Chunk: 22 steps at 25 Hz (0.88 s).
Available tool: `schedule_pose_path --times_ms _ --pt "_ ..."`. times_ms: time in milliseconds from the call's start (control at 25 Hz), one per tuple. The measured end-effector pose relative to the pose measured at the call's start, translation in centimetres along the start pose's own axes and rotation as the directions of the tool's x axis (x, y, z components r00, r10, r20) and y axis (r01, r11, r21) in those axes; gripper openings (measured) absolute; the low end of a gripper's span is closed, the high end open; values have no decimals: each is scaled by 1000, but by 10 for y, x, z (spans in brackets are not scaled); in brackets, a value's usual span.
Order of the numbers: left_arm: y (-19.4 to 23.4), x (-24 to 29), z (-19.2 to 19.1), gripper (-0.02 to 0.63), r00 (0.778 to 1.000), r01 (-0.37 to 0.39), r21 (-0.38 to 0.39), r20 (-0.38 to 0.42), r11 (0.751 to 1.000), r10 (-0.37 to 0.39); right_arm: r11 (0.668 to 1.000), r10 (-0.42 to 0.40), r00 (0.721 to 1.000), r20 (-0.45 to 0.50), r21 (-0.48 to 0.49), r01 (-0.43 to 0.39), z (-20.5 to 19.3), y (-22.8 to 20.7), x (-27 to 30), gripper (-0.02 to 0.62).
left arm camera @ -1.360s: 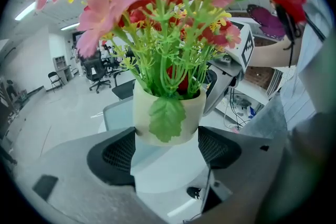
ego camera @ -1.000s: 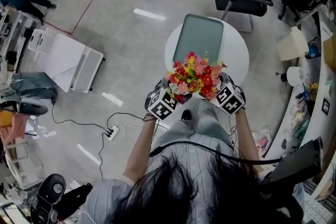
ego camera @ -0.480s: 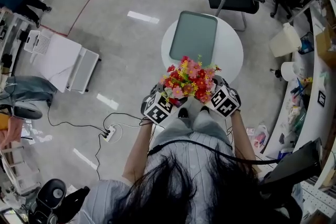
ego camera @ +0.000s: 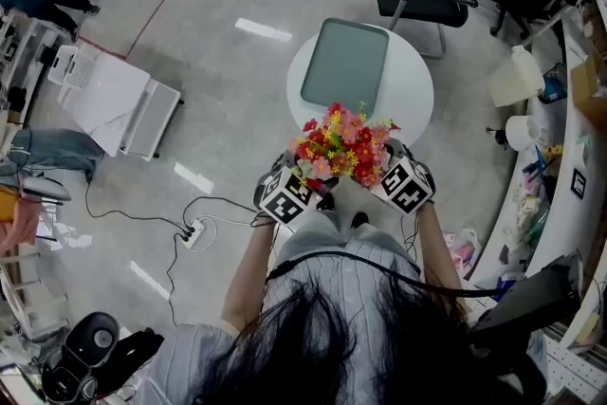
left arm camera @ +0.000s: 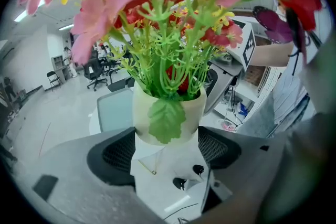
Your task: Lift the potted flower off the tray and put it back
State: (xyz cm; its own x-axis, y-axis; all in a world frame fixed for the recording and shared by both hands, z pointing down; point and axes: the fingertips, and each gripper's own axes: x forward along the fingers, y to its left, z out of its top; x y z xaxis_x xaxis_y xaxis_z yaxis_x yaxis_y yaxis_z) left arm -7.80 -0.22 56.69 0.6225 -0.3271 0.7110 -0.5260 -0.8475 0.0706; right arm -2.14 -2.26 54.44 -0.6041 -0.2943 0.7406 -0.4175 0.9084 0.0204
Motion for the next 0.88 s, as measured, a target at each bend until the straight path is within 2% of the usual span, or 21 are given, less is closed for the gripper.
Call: schedule_pose_path --times_ms 400,880 --pt "-25 10 5 360 1000 -15 -24 1 1000 15 1000 21 1000 2 -11 -21 -19 4 -17 364" --pt "-34 18 7 360 1000 -12 -33 -7 999 11 1000 21 1000 1 -7 -21 -31 3 -22 364"
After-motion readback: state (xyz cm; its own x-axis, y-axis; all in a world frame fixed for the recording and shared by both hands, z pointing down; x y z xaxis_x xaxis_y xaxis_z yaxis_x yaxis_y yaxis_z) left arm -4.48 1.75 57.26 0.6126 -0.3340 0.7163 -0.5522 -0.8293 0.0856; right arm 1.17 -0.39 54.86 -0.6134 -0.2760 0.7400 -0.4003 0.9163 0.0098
